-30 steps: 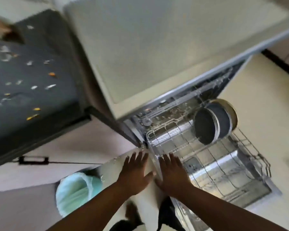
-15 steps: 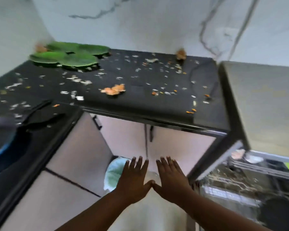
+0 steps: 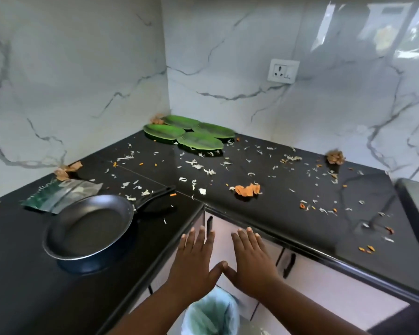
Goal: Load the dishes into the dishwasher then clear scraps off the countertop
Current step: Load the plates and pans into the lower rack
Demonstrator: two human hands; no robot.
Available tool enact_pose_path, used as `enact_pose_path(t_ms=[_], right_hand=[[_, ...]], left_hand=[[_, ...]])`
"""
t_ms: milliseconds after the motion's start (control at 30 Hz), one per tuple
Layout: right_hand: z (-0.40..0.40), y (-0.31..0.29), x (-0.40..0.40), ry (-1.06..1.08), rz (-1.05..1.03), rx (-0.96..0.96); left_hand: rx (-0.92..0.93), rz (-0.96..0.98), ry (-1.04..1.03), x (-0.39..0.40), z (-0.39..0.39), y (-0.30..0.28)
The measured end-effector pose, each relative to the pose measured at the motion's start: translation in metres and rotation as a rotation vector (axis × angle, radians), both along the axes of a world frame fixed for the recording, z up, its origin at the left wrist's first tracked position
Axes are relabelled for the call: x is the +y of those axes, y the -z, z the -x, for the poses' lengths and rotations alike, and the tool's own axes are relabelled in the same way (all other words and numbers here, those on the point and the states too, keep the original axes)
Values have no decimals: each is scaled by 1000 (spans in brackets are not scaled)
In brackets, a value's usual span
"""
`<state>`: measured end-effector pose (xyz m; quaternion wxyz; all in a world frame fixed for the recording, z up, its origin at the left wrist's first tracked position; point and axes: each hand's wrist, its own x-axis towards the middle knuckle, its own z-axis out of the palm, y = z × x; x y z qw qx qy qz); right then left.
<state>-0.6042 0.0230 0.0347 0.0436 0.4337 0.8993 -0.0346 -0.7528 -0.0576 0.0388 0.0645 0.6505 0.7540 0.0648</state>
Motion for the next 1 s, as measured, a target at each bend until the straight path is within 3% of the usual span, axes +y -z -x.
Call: enact_pose_path(t_ms=[133,400,667,1000], right_hand=[[19,-15,39,27,6,37],[54,-42,149,-32,-23,338],[96,-68,255,-116,13,355],[162,-75,296,-107,57,391]], left_hand=[[15,-56,-49,34,17,-13],[6,-131,-129,142,47,-38],[-50,-160,-348,215,88,-70],[-198,-188,-451,261,182,-80]])
